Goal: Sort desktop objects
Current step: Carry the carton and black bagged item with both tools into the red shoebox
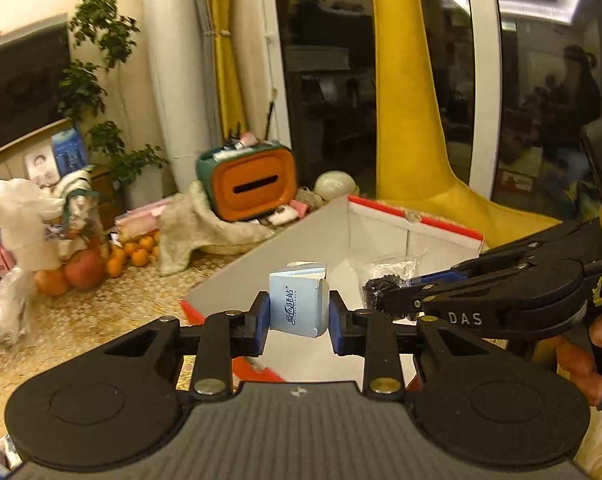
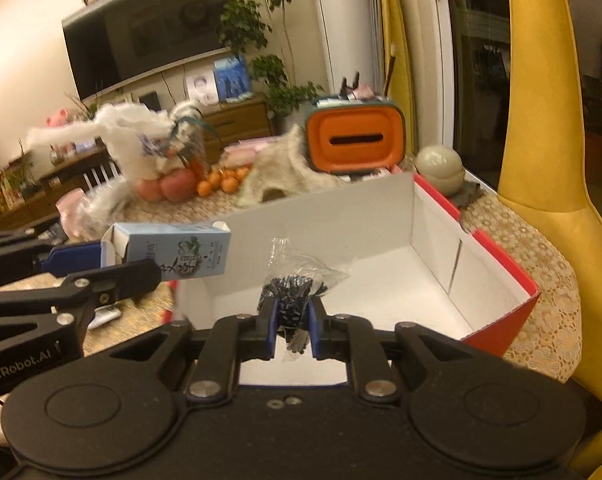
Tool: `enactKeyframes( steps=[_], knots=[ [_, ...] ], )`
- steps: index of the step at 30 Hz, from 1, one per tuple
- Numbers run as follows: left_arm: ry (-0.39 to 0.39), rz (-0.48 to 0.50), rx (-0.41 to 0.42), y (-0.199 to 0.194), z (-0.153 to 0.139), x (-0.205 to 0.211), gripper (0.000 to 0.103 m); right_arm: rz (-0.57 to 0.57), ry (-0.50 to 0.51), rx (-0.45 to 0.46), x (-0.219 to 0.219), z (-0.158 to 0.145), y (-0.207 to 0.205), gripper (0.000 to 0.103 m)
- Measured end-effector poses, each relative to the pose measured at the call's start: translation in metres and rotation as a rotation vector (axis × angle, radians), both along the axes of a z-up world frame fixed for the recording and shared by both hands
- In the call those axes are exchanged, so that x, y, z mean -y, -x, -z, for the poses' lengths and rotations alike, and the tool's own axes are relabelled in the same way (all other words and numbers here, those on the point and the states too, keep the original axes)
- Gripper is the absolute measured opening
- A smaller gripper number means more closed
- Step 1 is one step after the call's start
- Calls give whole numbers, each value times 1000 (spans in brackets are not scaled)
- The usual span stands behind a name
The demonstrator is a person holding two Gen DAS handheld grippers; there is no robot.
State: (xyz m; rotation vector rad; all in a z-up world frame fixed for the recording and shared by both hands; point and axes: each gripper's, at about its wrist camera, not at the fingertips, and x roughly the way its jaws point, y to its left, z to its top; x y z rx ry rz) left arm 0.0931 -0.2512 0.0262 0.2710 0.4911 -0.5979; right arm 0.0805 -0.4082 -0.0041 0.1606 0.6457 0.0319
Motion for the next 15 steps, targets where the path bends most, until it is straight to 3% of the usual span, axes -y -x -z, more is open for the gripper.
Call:
enactKeyframes(
  steps=[8, 15],
  knots=[
    [-99, 100, -82, -35, 23, 30, 28, -13, 55, -131, 19, 23, -32, 14],
    [-165, 129, -176, -61, 45, 48, 28, -32, 69, -239, 34, 40, -57, 14]
  ],
)
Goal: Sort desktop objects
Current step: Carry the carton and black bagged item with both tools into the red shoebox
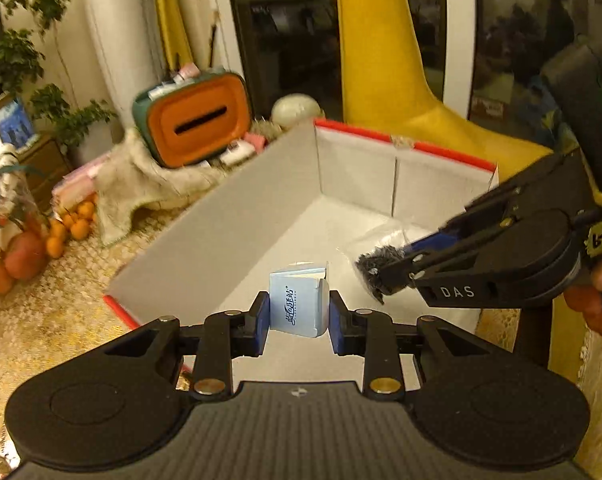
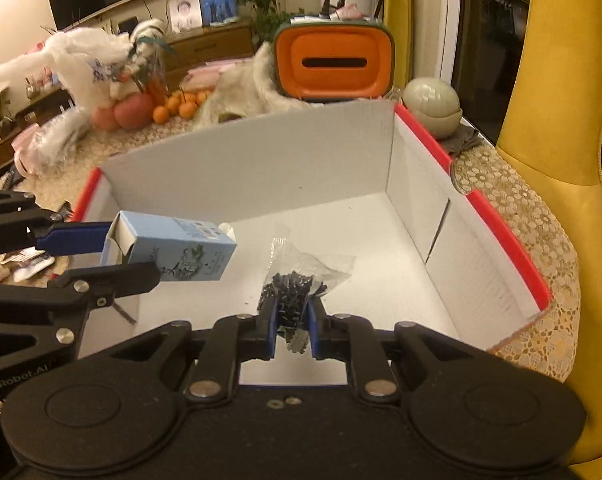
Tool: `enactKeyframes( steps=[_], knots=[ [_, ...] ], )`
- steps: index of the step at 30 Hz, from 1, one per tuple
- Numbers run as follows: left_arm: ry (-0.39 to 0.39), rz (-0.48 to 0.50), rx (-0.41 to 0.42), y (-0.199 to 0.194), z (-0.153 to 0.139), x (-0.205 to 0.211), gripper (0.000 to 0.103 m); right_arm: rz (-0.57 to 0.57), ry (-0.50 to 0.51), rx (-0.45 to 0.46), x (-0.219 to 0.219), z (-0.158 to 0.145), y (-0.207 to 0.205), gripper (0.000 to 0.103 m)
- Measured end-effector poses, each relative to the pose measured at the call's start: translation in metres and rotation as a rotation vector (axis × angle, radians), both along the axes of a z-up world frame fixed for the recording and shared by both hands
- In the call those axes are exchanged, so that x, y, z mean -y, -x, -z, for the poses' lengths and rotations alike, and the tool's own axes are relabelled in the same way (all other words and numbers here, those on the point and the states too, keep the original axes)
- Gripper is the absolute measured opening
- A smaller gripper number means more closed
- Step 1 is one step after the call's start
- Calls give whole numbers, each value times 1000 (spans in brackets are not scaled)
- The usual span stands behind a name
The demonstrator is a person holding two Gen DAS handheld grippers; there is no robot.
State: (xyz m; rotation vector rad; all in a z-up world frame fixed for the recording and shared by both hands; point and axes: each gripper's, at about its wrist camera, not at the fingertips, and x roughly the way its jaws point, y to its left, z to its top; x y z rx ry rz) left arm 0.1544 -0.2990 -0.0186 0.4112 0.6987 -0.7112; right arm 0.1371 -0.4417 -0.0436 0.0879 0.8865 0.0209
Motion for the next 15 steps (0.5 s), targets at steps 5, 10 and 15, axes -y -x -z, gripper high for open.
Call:
enactKeyframes(
  steps=[5, 10, 15],
  knots=[
    [-37, 10, -75, -15, 12, 10, 28, -6, 7, -64, 3, 7, -13, 14],
    [-69, 1, -133, -26, 23, 13, 28, -22, 29, -132, 3, 13, -25, 14],
    [-67, -11, -162, -32, 28, 14, 28, -29, 39, -153, 3, 16, -25, 14]
  ],
)
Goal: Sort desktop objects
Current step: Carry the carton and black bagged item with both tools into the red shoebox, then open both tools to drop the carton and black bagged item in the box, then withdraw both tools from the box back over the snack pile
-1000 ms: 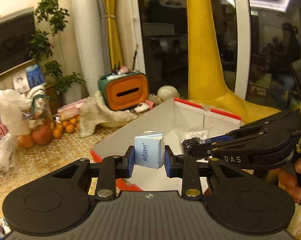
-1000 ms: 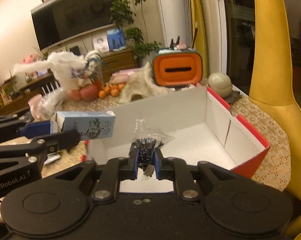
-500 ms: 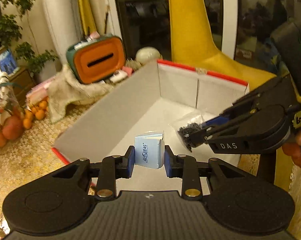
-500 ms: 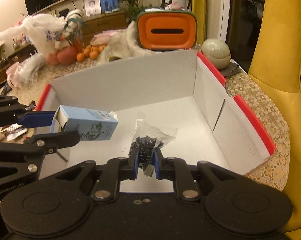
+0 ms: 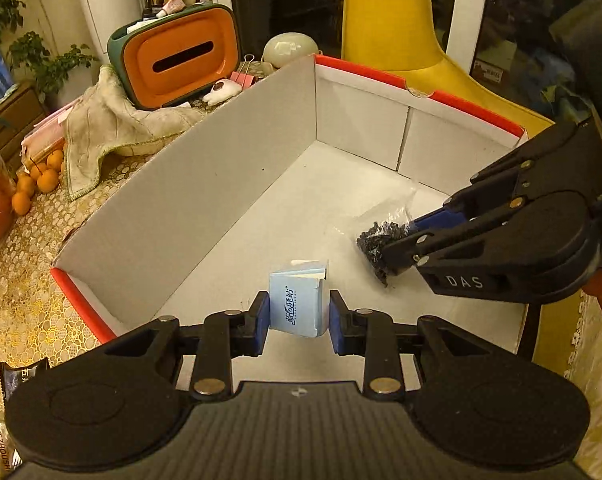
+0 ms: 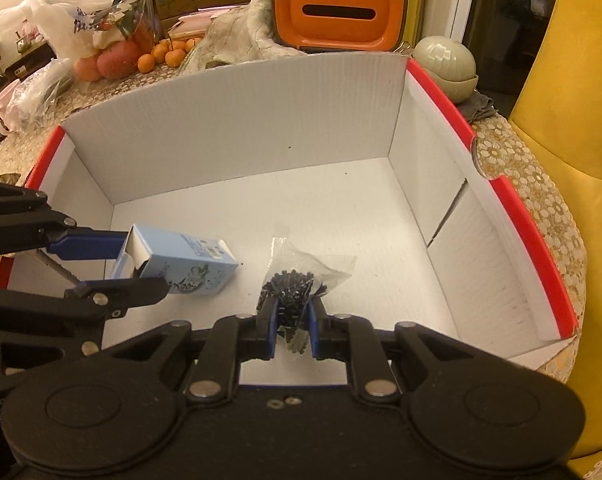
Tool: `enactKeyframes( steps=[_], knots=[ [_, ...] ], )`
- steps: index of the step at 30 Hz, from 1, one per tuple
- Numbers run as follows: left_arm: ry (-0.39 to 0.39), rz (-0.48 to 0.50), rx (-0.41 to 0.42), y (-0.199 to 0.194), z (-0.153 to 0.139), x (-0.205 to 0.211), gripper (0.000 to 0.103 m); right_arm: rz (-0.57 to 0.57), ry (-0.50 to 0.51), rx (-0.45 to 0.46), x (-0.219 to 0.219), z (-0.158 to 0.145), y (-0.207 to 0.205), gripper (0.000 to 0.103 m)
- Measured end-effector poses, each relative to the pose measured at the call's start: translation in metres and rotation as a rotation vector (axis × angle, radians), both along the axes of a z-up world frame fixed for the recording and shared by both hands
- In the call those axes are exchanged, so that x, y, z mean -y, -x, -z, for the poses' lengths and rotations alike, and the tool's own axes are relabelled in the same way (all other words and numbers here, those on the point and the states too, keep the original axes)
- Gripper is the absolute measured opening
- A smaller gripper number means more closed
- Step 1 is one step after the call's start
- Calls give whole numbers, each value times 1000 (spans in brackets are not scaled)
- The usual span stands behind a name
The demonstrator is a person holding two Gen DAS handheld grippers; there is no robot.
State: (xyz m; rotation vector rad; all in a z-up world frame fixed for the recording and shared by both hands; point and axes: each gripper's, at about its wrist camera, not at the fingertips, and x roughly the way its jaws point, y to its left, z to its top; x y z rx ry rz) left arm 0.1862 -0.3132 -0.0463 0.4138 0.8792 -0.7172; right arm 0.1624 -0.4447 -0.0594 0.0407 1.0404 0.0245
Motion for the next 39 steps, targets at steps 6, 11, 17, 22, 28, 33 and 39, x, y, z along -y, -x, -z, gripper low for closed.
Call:
enactKeyframes(
  steps=[6, 11, 17, 22, 28, 33, 39],
  knots=[
    [-23, 8, -25, 2, -1, 1, 29, 13, 23, -40, -1, -1, -5, 26],
    [0, 17, -29, 8, -9, -6, 40, 17, 24, -31, -1, -6, -1, 33],
    [45, 13, 20, 22, -30, -19, 56, 21, 21, -2, -7, -20, 10, 41],
    [72, 8, 47, 40, -46, -33, 56, 12, 5, 22, -16, -36, 22, 41],
    [110, -12, 103, 66, -66, -52, 56, -9, -1, 60, -32, -58, 40, 41],
    [148, -30, 148, 89, -83, -74, 56, -34, -14, 88, -48, -73, 56, 42],
    [180, -80, 195, 112, -97, -105, 56, -70, -27, 119, -75, -88, 71, 46]
  ],
)
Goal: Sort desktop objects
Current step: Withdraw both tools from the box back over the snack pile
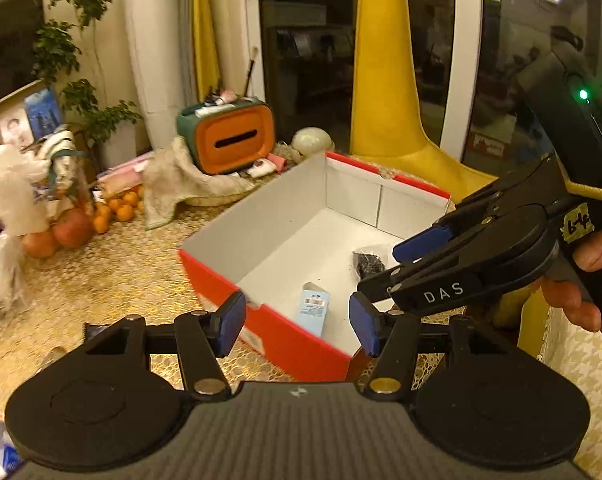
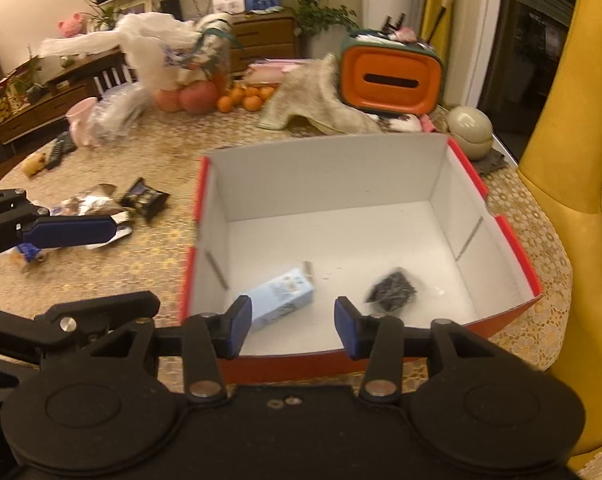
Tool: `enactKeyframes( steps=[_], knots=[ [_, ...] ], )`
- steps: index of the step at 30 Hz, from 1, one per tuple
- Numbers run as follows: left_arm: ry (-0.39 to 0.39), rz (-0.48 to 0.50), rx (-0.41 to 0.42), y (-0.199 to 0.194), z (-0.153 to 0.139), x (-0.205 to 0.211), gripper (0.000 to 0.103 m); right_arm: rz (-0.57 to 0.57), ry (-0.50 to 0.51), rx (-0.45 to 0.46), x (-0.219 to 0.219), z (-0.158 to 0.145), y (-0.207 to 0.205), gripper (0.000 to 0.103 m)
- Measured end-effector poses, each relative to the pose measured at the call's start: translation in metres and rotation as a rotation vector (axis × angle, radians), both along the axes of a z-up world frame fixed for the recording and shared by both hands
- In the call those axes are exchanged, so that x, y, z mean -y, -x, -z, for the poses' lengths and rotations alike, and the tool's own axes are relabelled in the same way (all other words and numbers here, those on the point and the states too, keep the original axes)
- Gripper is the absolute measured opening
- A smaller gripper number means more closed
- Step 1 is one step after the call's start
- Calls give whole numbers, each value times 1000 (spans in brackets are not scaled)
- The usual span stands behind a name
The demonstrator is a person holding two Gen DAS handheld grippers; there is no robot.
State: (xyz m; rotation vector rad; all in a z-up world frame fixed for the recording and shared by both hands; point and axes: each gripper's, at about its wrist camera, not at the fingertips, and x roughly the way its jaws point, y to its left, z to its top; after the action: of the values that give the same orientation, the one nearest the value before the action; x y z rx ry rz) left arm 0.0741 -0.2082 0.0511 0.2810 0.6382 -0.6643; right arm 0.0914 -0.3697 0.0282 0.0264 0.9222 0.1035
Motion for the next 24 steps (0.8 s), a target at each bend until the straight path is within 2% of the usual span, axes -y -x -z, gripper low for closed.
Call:
enactKeyframes(
  steps=[11, 14, 15, 17, 24],
  knots=[
    [2, -156, 97, 42, -9, -67, 56, -90, -35, 48, -61, -9, 17, 49],
    [15, -202, 94, 51, -9, -88, 56, -111, -29, 51, -80, -5, 19, 50],
    [14, -220, 93, 55, -9, -94, 57, -117, -29, 52, -86, -3, 19, 50],
    [17, -249, 100, 61, -8, -107, 67, -127, -35, 51, -97, 1, 21, 52],
    [48, -373, 101, 73, -2, -154, 73, -167, -47, 41, -128, 7, 21, 55]
  ],
)
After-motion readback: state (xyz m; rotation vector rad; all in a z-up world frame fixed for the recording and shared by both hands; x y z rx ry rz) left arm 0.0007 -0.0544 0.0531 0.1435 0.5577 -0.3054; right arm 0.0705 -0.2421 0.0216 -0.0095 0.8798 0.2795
